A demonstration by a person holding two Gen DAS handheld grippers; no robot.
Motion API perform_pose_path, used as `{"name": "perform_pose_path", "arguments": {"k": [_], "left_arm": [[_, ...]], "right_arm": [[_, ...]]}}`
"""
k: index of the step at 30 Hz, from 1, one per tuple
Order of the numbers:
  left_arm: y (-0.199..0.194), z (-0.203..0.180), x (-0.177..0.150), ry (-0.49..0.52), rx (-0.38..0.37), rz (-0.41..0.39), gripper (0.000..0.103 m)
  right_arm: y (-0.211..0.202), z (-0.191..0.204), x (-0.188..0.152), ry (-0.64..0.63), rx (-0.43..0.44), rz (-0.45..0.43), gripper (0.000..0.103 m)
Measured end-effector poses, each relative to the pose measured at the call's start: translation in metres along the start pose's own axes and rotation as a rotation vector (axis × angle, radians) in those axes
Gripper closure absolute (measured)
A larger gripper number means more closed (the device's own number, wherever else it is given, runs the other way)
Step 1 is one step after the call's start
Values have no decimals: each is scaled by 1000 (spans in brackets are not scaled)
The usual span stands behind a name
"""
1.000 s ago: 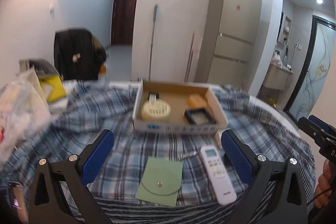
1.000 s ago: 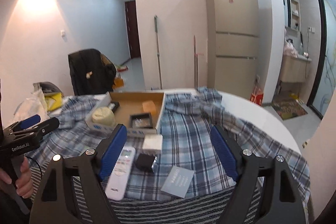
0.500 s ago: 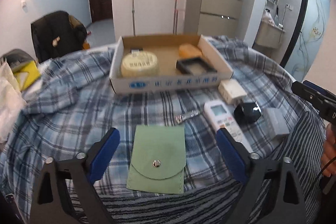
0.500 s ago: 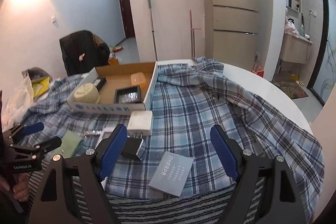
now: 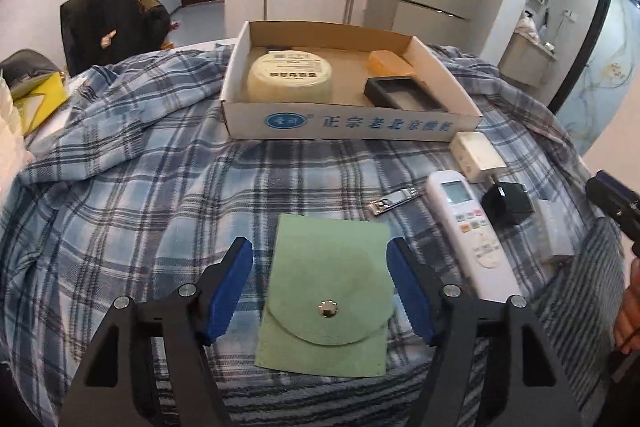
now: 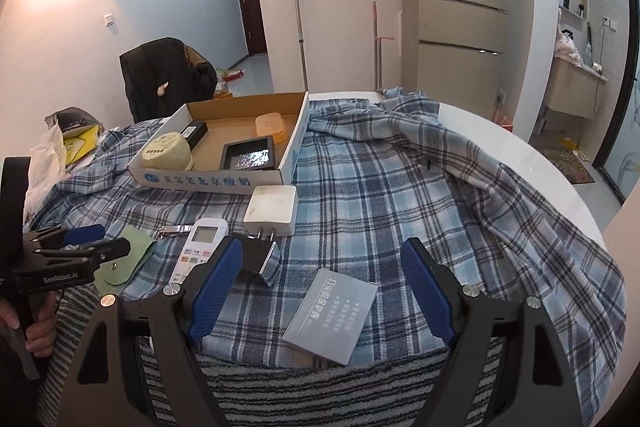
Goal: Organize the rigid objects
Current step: 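Lower the left tool and grasp the green suede pouch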
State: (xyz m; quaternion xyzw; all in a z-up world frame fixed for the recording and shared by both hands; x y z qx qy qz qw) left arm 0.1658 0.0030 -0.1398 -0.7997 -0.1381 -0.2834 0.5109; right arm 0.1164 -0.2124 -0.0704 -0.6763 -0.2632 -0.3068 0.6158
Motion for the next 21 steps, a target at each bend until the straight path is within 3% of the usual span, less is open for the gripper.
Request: {"name": "perform_pose_path", "arguments": {"k": [9, 21], "left_arm": [[11, 4, -4, -17, -10, 52, 22], [13, -6, -6, 51, 19, 65, 22]], "right_arm": [[0, 5, -3, -18, 11, 3, 22], [-1, 2, -1, -25, -28, -17, 22]]}}
Point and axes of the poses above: each gripper's, at about its wrist camera, not at the fingertips, and y roughly the way its jaws point, z to its left, x to its top, the point moved 7 cm from there along y, roughly the way its jaws point, and after that the axes turned 13 degrees about -x, right-handed, at the moved point
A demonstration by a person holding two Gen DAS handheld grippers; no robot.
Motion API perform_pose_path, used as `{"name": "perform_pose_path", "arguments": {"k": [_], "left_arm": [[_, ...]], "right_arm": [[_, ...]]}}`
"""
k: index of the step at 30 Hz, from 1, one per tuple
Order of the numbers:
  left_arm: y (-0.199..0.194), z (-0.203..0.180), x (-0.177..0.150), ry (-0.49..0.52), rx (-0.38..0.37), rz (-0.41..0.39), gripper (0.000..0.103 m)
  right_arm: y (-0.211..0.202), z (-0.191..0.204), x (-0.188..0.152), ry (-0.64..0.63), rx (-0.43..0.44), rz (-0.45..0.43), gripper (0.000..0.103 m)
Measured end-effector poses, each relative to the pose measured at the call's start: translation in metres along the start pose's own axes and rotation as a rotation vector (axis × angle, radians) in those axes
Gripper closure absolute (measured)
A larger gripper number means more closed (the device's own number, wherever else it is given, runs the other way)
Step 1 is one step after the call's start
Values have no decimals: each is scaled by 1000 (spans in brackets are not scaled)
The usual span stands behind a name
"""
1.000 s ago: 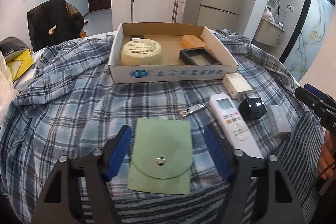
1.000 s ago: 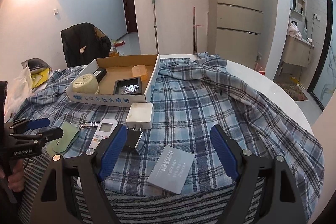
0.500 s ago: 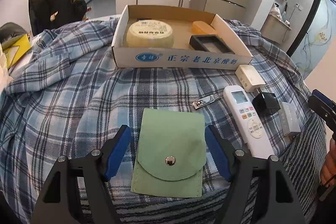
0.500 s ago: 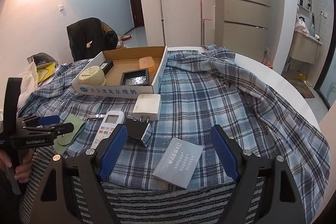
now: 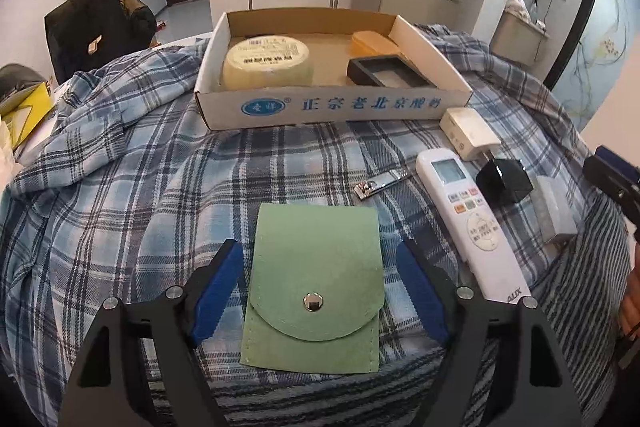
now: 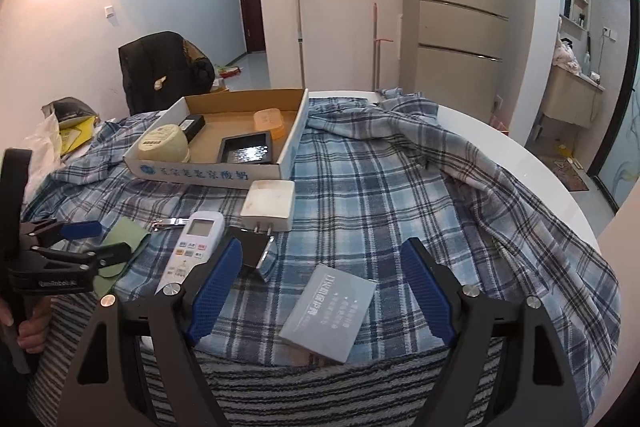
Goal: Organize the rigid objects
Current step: 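Lower the left tool and grasp the green suede pouch, then grasp the grey printed card with the right tool while the left tool lifts the pouch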
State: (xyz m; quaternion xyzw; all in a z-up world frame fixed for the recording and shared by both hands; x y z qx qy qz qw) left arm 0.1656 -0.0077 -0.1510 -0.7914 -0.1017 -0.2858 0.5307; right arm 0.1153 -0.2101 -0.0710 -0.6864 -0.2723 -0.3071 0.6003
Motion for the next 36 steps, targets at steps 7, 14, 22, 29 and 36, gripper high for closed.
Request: {"name": "perform_pose_path", "arguments": {"k": [7, 14, 22, 29, 36], "left_arm": [[13, -4, -4, 26, 16, 63, 22], [11, -5, -5, 52, 46, 60, 33], [-13, -4, 0, 55, 63, -46, 33], [-40, 3, 13, 13, 93, -196, 33], [-75, 4, 24, 3, 128, -369, 33]], "right_arm": [[-2, -2, 1, 15, 12, 1, 22], [-1, 1, 0, -13, -12, -5, 22], [12, -4, -2, 1, -31, 37, 22], [14, -12, 3, -24, -125, 5, 22], [20, -15, -8, -12, -120, 137, 22]]}}
Point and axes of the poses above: each gripper's, at about its wrist camera, not at the fingertips, and y roughly the way its jaws point, z to its left, x to its top, the point moved 7 cm from there along y, roughly the way its jaws point, and after that the axes turned 13 degrees about -x, right-handed, at the moved point
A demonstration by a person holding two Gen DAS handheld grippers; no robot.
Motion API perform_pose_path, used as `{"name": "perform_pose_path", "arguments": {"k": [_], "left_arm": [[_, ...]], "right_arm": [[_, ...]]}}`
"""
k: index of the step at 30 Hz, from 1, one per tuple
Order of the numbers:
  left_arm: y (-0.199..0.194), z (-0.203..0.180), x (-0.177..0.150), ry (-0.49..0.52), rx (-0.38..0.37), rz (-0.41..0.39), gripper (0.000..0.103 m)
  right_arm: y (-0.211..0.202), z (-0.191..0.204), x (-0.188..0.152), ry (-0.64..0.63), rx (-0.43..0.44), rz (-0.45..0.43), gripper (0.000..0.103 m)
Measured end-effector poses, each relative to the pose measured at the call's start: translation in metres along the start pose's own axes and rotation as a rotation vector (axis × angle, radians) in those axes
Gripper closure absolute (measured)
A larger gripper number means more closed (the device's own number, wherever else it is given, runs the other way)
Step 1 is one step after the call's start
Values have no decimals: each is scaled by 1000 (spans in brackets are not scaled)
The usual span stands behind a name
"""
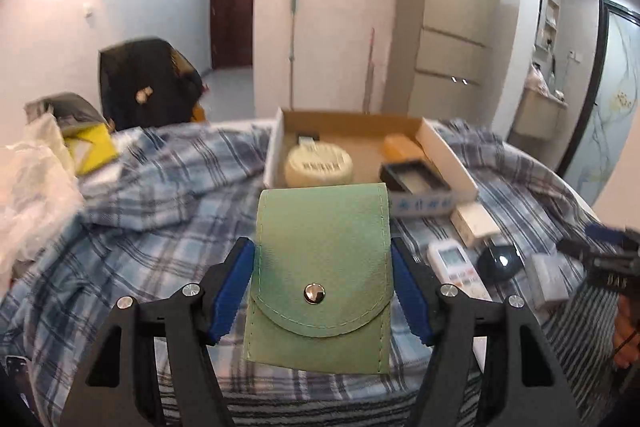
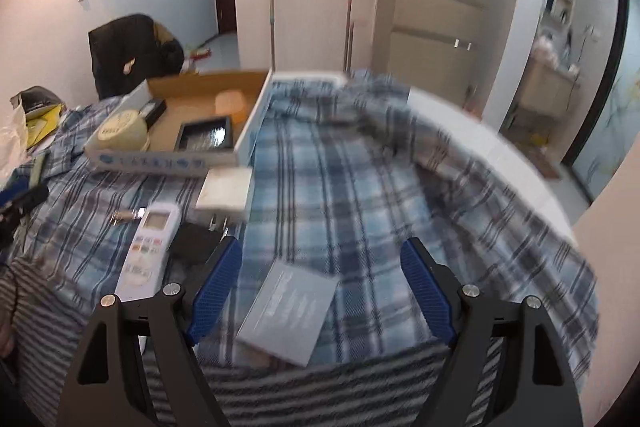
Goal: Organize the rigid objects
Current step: 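Grasp the grey printed card with the right tool while the left tool lifts the pouch, then carry the green pouch and grey card over the cardboard box with both tools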
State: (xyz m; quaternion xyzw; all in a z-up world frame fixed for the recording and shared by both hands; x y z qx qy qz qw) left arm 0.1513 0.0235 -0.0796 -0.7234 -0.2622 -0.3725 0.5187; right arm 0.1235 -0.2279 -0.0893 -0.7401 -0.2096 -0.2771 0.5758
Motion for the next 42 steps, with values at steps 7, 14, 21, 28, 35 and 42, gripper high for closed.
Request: {"name": "perform_pose_path", "arguments": {"k": [7, 14, 21, 28, 35, 42], "left_arm": [[-15, -2, 9, 37, 47, -76, 33], [-15, -6, 6, 33, 33, -67, 33], [-20, -6, 8, 20, 19, -84, 33], [-25, -5, 11, 31, 45, -96, 33], [-48, -17, 30, 67, 82, -125, 33], [-64, -26, 60, 34, 53, -125, 33]], "right_arm": [[13, 21, -21, -26, 42, 133, 22], [23, 37, -28, -103, 18, 176, 55], [21, 43, -20, -145, 53, 139, 56], [9, 27, -12, -112, 33, 96, 56], [-17, 19, 17, -109, 37, 8, 56], [-49, 16, 60, -80, 71, -104, 56]]}}
Point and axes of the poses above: each gripper's, at about its wrist camera, not at the fingertips, and y roughly the way its jaws point, z to its left, x to its top, the point moved 7 cm from there along y, roughly the way its jaws point, and after that the axes turned 13 degrees about -x, right-handed, at the moved point
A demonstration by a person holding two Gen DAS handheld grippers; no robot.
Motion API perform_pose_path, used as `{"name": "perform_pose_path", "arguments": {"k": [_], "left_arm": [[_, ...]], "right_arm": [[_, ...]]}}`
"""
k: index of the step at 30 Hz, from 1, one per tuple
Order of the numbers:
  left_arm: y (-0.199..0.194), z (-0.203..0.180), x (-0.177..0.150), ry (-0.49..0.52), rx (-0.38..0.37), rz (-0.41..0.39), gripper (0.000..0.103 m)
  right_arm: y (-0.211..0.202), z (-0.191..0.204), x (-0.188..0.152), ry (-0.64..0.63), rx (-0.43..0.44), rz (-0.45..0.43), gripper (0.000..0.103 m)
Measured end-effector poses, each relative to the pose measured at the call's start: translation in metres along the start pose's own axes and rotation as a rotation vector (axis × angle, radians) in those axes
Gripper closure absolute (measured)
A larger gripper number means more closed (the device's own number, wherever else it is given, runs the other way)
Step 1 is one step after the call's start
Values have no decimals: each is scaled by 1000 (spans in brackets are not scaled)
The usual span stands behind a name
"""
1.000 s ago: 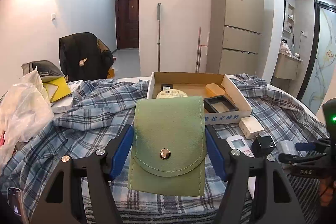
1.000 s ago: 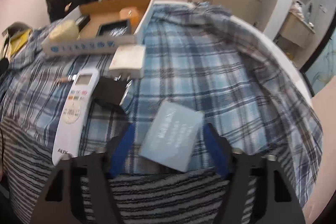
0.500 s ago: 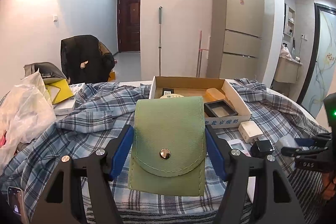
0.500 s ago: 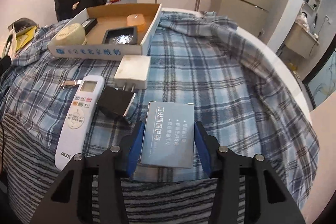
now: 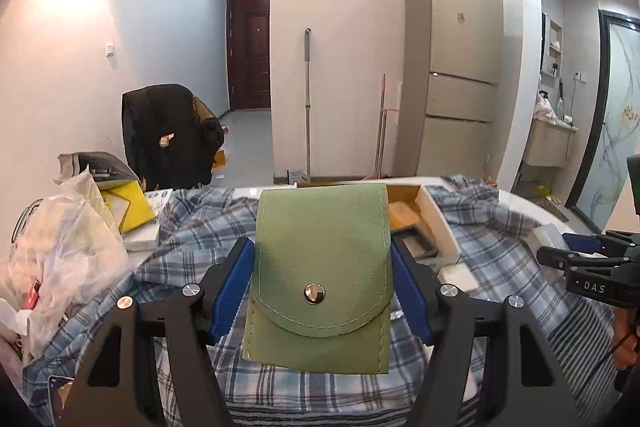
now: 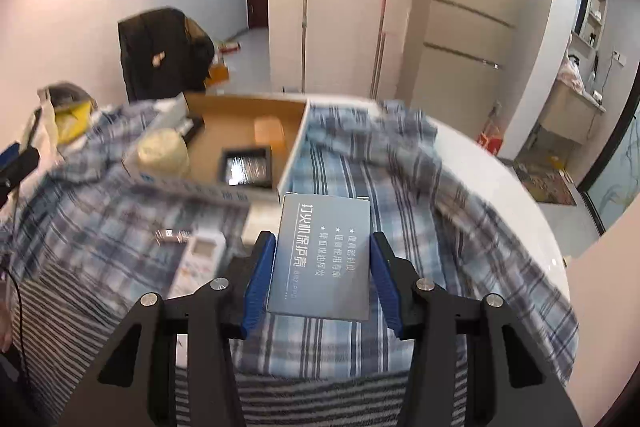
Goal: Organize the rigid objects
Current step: 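Carry the green pouch and grey card over the cardboard box with both tools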
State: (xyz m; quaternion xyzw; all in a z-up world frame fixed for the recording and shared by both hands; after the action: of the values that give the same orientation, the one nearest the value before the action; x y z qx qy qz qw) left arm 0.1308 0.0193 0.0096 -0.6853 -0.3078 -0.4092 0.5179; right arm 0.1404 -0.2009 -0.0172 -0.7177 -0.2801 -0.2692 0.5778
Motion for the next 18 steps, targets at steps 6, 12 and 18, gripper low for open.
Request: {"name": "perform_pose_path", "arguments": {"k": [6, 12, 18], "left_arm": [[-3, -8, 42, -10, 22, -44, 33], [-1, -8, 73, -52, 18, -57, 33], [21, -13, 106, -50, 5, -48, 33]], "right_arm": [[-17, 5, 50, 22, 42, -84, 56], [-25, 10, 95, 52, 56, -155, 56], [-15, 24, 126, 79, 100, -151, 56]]}}
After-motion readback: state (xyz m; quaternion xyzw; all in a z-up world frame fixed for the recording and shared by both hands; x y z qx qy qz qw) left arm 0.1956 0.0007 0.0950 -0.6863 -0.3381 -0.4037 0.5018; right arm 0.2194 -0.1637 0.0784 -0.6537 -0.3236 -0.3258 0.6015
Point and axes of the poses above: each gripper's, at about its wrist camera, not at the fingertips, and y roughly the way its jaws point, z to its left, x to its top, the point moved 7 cm from there along y, roughly the way its jaws point, and after that the axes turned 13 degrees about -x, right-handed, at the moved point
